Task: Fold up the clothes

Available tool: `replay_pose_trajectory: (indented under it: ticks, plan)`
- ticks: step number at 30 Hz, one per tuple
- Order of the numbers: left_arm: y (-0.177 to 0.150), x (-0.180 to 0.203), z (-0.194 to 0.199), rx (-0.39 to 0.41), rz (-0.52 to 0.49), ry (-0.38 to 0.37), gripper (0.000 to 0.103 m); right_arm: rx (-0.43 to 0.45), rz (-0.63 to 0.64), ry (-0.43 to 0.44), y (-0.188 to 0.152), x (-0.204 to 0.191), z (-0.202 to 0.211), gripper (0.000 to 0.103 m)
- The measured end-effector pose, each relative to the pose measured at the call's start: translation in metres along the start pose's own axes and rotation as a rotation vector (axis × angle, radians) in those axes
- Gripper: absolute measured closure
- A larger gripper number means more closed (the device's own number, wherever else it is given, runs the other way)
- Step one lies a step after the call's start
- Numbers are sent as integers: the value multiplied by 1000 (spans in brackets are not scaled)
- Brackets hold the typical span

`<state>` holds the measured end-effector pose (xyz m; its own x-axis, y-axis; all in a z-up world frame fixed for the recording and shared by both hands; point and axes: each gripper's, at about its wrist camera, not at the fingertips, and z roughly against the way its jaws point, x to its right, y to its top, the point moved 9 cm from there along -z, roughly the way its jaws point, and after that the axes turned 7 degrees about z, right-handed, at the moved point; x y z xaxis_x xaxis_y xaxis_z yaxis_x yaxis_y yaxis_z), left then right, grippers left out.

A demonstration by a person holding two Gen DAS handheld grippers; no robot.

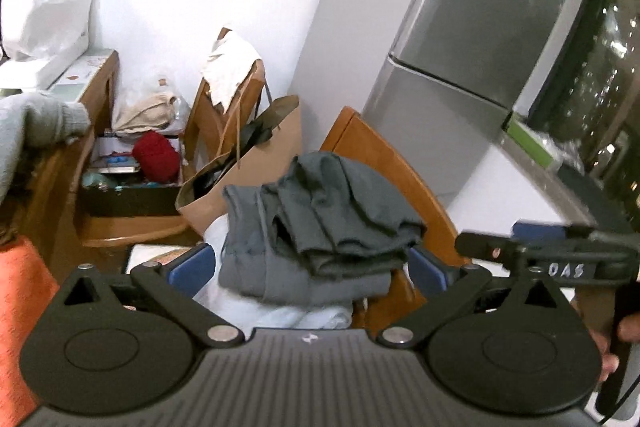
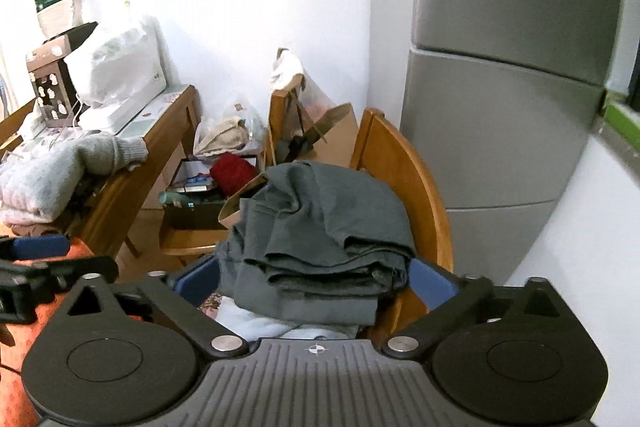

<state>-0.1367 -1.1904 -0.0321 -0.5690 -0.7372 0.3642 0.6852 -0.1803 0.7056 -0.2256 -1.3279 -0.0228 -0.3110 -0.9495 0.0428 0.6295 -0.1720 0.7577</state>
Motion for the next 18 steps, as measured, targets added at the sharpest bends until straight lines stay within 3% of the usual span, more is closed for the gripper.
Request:
replay_pose_trajectory:
  ticks: [8, 18]
  plan:
    - [-26, -3, 50, 30, 4, 33, 0, 44, 30, -8, -14, -29, 52, 1]
    - [-68, -13, 120, 124, 47, 167, 0, 62, 71, 45, -43, -55, 101, 1]
